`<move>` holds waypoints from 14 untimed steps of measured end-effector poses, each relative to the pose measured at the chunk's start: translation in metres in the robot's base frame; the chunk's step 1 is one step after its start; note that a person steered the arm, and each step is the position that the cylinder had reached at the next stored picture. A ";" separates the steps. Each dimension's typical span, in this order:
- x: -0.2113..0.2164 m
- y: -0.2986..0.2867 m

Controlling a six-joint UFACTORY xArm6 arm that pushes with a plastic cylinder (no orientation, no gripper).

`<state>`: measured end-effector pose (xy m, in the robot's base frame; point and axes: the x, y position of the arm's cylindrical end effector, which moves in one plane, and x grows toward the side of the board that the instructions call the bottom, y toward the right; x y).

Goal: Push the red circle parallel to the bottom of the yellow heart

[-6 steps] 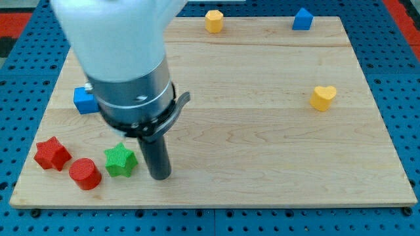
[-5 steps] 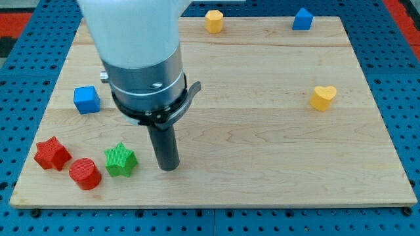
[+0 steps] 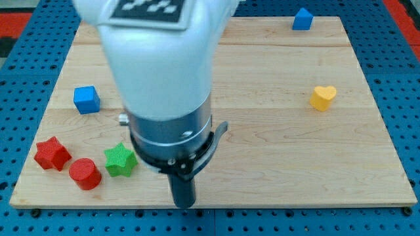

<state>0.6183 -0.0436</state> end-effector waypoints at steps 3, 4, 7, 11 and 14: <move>-0.025 -0.125; -0.046 -0.120; -0.043 -0.172; -0.150 -0.152; -0.136 -0.043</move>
<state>0.4824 -0.0868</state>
